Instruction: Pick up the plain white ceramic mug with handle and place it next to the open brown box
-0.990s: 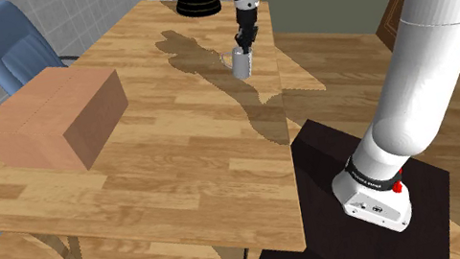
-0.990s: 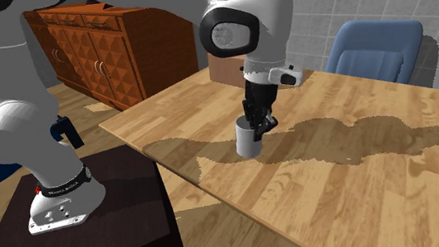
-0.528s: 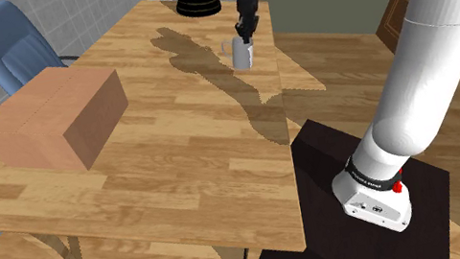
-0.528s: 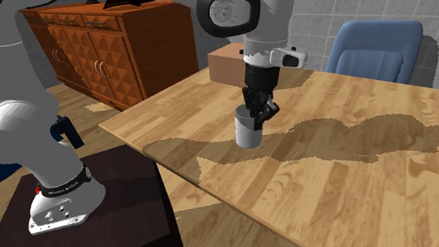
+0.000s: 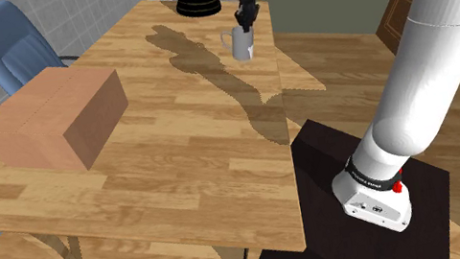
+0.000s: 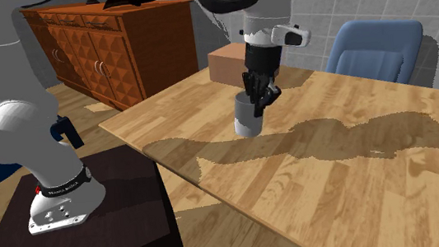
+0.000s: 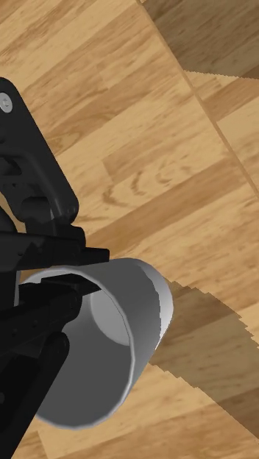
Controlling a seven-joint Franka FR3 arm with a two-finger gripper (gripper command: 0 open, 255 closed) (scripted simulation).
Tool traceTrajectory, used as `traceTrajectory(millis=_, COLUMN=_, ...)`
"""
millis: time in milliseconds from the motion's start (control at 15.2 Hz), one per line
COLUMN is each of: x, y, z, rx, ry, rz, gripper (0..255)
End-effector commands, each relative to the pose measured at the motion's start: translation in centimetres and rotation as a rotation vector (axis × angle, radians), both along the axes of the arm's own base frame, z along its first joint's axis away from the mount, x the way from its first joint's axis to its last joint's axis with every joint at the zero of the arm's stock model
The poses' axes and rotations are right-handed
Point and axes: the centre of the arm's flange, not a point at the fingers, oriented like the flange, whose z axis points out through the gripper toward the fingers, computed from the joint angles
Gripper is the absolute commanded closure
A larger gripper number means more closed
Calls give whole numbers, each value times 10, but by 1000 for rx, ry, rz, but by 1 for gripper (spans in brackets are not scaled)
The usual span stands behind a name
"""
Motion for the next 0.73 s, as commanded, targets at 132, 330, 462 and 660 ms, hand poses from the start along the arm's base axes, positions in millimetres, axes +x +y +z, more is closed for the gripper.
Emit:
traceTrajectory(millis=132, x=-1, y=0, z=22, rx=0, ry=0, rz=0, gripper=255)
traceTrajectory(millis=330, x=-1, y=0, z=38, rx=0, ry=0, rz=0, gripper=255)
traceTrajectory(millis=462, x=-1, y=0, z=49, rx=0, ry=0, rz=0, gripper=255)
traceTrajectory(millis=660, x=-1, y=0, z=65, rx=0, ry=0, rz=0, gripper=255)
